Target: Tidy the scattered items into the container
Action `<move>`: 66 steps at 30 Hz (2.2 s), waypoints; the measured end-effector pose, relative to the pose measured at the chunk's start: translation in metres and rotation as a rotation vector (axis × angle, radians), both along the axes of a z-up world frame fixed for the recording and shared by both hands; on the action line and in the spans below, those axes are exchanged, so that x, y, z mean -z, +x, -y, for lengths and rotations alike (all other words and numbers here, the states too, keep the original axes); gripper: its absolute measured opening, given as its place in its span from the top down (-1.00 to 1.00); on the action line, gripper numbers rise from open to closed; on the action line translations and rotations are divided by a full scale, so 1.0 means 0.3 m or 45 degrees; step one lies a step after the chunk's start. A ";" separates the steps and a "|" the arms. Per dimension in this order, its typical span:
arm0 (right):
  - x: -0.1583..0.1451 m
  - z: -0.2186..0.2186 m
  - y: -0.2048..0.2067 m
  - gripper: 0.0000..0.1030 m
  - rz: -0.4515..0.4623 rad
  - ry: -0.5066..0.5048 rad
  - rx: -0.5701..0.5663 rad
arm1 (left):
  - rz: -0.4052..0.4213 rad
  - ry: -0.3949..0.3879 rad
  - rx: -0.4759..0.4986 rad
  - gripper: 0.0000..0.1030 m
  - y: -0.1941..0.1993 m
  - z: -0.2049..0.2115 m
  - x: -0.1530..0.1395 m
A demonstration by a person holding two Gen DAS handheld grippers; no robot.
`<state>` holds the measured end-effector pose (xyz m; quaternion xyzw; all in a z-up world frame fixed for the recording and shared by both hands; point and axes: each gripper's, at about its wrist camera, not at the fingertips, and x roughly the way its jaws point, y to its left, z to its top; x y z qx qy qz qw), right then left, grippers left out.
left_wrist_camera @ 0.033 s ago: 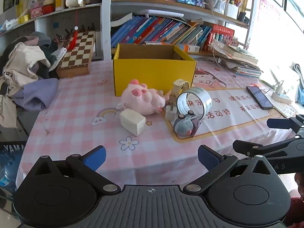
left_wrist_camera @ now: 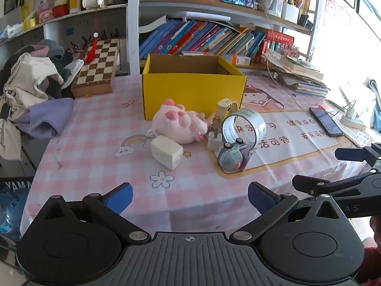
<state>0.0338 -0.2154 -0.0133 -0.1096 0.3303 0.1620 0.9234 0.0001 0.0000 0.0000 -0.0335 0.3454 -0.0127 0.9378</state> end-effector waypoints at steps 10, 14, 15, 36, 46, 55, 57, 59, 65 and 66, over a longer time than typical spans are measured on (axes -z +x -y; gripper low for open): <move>-0.001 -0.006 0.001 -1.00 -0.005 0.007 -0.030 | -0.005 0.010 -0.004 -1.00 0.002 -0.001 0.000; 0.000 -0.016 -0.001 -1.00 0.008 -0.013 -0.026 | -0.007 0.014 -0.005 -1.00 0.002 -0.001 0.000; 0.002 -0.023 -0.003 -1.00 0.013 -0.020 -0.024 | -0.008 0.014 -0.006 -1.00 0.003 -0.001 0.000; 0.005 -0.036 0.012 -1.00 -0.001 -0.028 -0.046 | -0.022 0.019 -0.024 -1.00 0.001 -0.014 0.008; 0.006 -0.040 0.016 -1.00 -0.005 -0.030 -0.051 | -0.026 0.018 -0.028 -1.00 0.003 -0.018 0.013; 0.006 -0.050 0.019 -1.00 -0.003 -0.034 -0.054 | -0.028 0.013 -0.029 -1.00 0.007 -0.022 0.015; 0.006 -0.050 0.020 -1.00 -0.004 -0.034 -0.053 | -0.027 0.013 -0.028 -1.00 0.009 -0.021 0.015; 0.006 -0.049 0.022 -1.00 -0.005 -0.034 -0.052 | -0.028 0.012 -0.026 -1.00 0.012 -0.021 0.015; 0.009 -0.045 0.029 -1.00 -0.011 -0.032 -0.048 | -0.034 0.012 -0.017 -1.00 0.022 -0.017 0.017; 0.010 -0.044 0.030 -1.00 -0.012 -0.032 -0.047 | -0.036 0.012 -0.014 -1.00 0.024 -0.017 0.018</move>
